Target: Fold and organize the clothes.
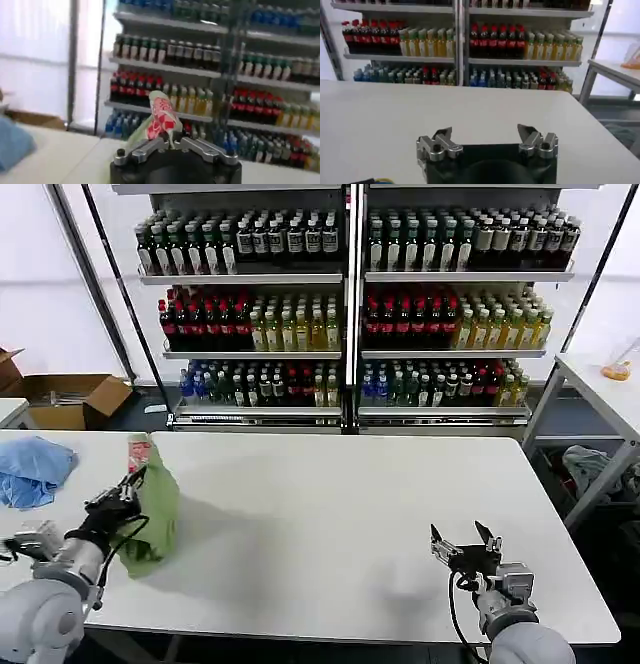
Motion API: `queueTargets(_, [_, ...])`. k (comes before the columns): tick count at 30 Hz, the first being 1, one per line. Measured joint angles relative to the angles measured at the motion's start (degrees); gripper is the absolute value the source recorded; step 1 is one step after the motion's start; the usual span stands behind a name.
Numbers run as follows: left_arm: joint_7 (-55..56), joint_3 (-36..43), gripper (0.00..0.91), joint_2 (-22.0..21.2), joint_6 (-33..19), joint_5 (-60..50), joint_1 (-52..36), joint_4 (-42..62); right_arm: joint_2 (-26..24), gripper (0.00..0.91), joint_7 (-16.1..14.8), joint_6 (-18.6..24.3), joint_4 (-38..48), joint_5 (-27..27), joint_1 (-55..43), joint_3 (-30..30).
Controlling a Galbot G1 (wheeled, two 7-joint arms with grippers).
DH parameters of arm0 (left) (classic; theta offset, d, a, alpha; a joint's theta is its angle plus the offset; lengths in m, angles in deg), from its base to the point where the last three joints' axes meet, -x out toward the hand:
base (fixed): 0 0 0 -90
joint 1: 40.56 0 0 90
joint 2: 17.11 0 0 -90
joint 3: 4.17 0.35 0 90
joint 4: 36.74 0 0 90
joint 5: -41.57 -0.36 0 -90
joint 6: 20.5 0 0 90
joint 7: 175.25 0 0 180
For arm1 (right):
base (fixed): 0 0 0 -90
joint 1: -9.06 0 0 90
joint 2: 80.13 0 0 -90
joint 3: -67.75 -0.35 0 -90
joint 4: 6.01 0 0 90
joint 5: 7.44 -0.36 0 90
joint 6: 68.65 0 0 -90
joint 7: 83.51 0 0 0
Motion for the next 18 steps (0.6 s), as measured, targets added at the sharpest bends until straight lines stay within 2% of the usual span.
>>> queueTargets(11, [-3.86, 22.69, 0.020, -5.21, -2.00, -29.27, -3.62, 7.17, 0.80, 0.907, -0.23, 0.63, -1.35, 1.33, 2.09, -1.36])
queueTargets(18, [-4.39, 33.92, 0.020, -9.37, -1.92, -37.00, -7.95, 11.88, 1.42, 0.907, -0.35, 0.80, -2.11, 2.00, 3.45, -2.12])
